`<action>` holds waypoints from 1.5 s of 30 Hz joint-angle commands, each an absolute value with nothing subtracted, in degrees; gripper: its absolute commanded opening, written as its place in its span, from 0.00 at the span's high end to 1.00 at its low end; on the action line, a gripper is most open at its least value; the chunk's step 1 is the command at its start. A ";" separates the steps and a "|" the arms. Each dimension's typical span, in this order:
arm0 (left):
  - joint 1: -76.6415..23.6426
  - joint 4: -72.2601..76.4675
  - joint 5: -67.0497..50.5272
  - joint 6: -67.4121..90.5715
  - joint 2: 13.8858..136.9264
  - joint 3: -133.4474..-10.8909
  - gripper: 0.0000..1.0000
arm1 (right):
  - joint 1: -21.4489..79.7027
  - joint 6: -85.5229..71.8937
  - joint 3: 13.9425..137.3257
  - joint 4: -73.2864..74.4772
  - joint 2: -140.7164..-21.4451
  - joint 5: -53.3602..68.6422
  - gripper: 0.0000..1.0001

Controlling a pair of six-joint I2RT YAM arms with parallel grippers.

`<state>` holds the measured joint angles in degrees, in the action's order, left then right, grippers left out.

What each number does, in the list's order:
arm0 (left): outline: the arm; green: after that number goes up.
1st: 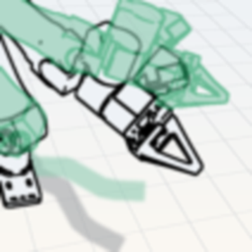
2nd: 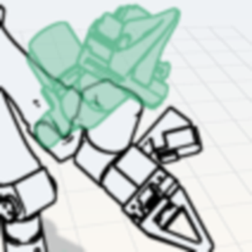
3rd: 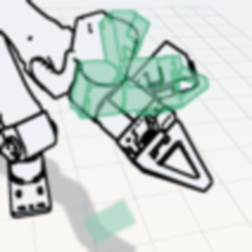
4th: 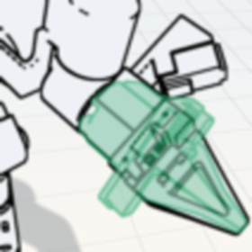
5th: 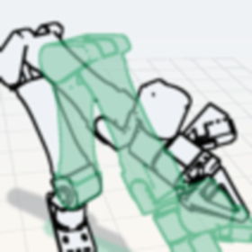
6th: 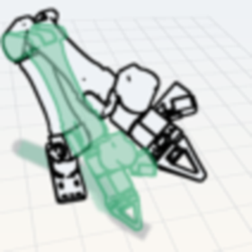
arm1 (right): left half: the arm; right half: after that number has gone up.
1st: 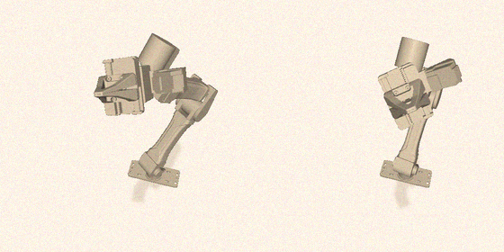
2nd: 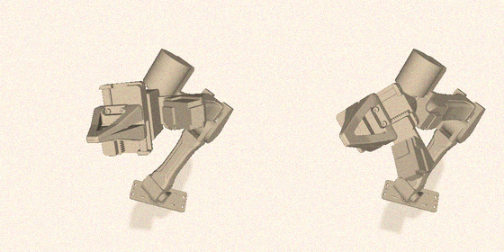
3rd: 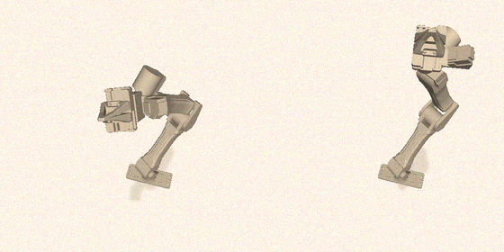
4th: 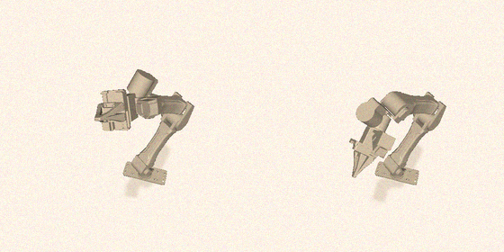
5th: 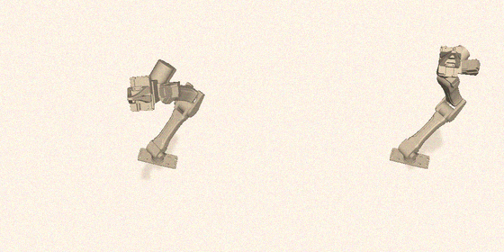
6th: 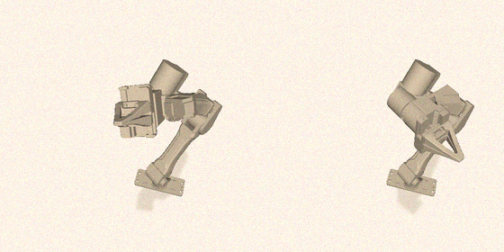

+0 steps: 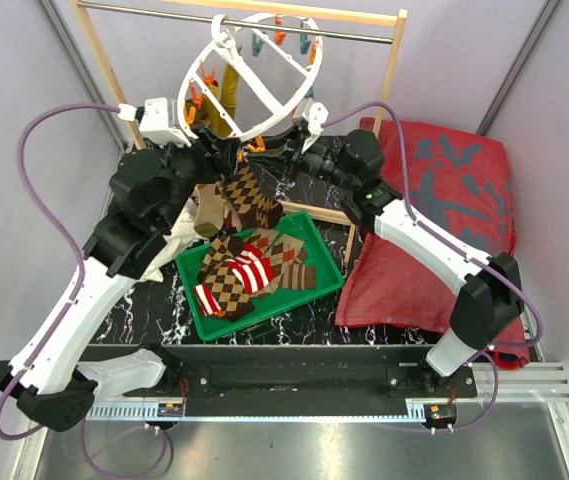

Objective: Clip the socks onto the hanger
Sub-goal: Open the clamp at the hanger.

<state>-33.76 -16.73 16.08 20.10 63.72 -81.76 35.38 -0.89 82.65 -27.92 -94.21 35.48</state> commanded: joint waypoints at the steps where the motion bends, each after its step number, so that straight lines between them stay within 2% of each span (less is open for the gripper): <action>1: -33.57 -18.19 8.36 23.20 60.56 -83.59 0.33 | 40.16 6.32 82.62 -23.91 -89.65 20.67 0.69; 9: -33.57 -18.54 13.00 25.30 59.33 -82.09 0.34 | 48.94 12.38 84.37 -21.36 -90.44 6.43 0.69; 16: -33.57 -19.86 17.75 27.95 59.85 -80.86 0.43 | 53.17 17.04 85.08 -22.76 -92.11 -1.48 0.69; 29: -33.57 -19.78 20.66 30.76 61.34 -79.80 0.56 | 58.18 24.08 85.69 -27.51 -95.89 -9.14 0.69; 35: -33.66 -21.27 22.41 34.44 61.18 -78.32 0.59 | 59.06 26.01 85.34 -29.88 -97.03 -11.69 0.68; 41: -33.57 -21.71 27.42 37.79 59.85 -76.64 0.66 | 59.50 26.54 85.25 -30.76 -97.65 -12.04 0.67; 45: -33.57 -21.88 26.72 37.70 61.08 -77.61 0.72 | 59.85 26.81 84.90 -31.11 -97.91 -11.87 0.66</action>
<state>-33.65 -21.10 23.79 36.69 60.73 -77.23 58.15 25.04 84.03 -27.90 -97.60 -11.55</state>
